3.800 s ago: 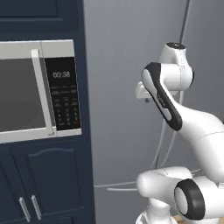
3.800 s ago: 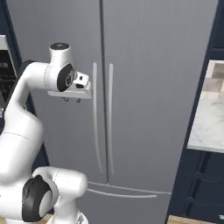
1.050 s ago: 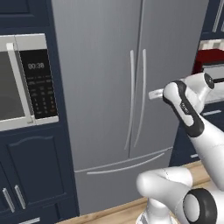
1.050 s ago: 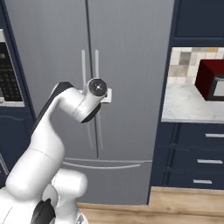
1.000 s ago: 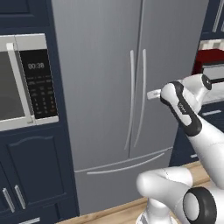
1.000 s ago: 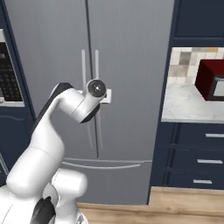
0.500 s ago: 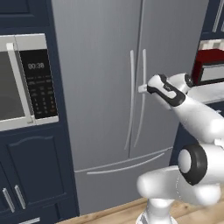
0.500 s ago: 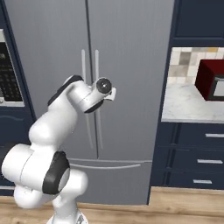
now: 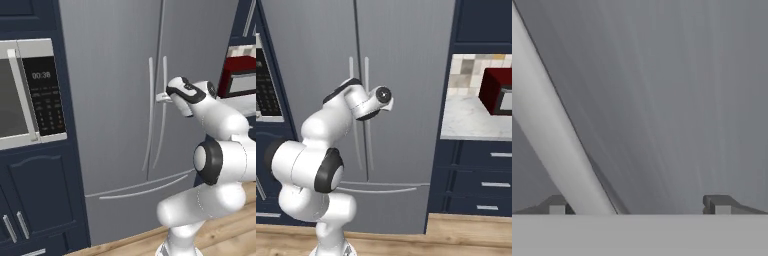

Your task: Open the fridge, remove the kiwi, onion, and fish, and place them on any counter.

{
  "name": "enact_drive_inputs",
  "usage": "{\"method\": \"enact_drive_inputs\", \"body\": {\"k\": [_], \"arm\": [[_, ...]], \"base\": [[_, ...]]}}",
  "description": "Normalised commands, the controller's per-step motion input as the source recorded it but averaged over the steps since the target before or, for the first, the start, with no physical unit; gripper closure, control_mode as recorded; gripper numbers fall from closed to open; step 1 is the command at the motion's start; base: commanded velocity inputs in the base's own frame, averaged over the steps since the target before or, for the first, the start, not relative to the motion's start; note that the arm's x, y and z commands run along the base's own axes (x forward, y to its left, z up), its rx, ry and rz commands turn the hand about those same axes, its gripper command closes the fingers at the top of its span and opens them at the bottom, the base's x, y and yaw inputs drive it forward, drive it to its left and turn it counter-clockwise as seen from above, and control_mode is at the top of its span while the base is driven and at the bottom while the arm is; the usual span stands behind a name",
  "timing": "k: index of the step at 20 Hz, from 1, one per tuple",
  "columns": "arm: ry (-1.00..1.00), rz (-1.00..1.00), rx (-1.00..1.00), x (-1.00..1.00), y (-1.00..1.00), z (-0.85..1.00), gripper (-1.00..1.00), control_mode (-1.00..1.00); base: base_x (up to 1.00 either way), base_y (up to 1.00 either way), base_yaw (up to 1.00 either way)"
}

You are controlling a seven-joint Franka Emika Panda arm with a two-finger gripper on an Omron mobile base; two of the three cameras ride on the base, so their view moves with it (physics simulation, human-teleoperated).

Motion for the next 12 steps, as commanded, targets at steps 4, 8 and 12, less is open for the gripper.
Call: {"method": "enact_drive_inputs", "body": {"k": [4, 8, 12], "arm": [[0.0, 0.0, 0.03, 0.41, 0.02, -0.21, 1.0, -1.0], [0.0, 0.0, 0.0, 0.0, 0.0, 0.0, 1.0, -1.0], [-0.02, 0.0, 0.0, -0.4, -0.4, -0.01, 1.0, -1.0]], "base": [[0.0, 0.0, 0.0], [0.0, 0.0, 0.0], [0.0, 0.0, 0.0]]}}
